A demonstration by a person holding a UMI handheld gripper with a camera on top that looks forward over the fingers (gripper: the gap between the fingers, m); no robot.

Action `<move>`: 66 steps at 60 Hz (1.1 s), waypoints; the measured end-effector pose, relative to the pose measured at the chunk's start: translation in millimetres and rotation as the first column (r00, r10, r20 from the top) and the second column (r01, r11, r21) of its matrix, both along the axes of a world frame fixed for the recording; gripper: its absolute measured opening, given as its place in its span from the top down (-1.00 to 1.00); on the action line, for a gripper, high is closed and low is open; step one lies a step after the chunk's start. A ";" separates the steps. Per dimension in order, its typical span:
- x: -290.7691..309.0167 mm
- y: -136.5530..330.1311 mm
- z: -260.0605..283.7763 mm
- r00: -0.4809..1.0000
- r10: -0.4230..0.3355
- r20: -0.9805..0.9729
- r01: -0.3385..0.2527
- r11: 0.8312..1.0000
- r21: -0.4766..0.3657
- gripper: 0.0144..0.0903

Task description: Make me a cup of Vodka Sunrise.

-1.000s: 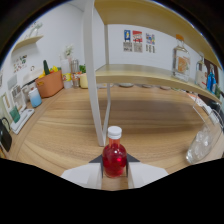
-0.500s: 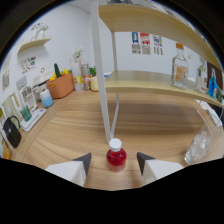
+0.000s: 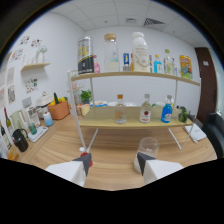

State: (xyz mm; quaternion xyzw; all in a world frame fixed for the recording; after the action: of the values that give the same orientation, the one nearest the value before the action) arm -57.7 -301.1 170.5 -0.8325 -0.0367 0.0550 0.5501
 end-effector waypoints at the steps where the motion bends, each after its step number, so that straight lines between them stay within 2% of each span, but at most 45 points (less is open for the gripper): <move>1: 6.6 -2.7 -0.1 1.000 -0.004 0.003 0.004 1.000 0.001 -0.88; 16: 88.5 -33.3 -14.3 0.997 -0.061 0.043 0.062 0.997 -0.036 -0.86; 25: 131.4 -24.2 30.7 0.992 -0.122 0.011 0.122 0.993 0.006 -0.88; 33: 175.5 5.3 103.6 0.987 -0.159 -0.020 0.160 0.980 0.116 -0.89; 42: 226.2 53.0 177.9 0.980 -0.197 -0.036 0.200 0.953 0.228 -0.87; 48: 248.1 87.9 207.3 0.978 -0.201 -0.051 0.207 0.939 0.276 -0.87; 55: 265.5 129.0 222.0 0.979 -0.198 -0.046 0.203 0.938 0.281 -0.86; 66: 268.8 179.6 219.7 0.985 -0.165 -0.052 0.172 0.952 0.254 -0.81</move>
State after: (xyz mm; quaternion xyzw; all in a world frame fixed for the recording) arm 211.1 -121.5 390.2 -0.7533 0.0359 0.0151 0.6566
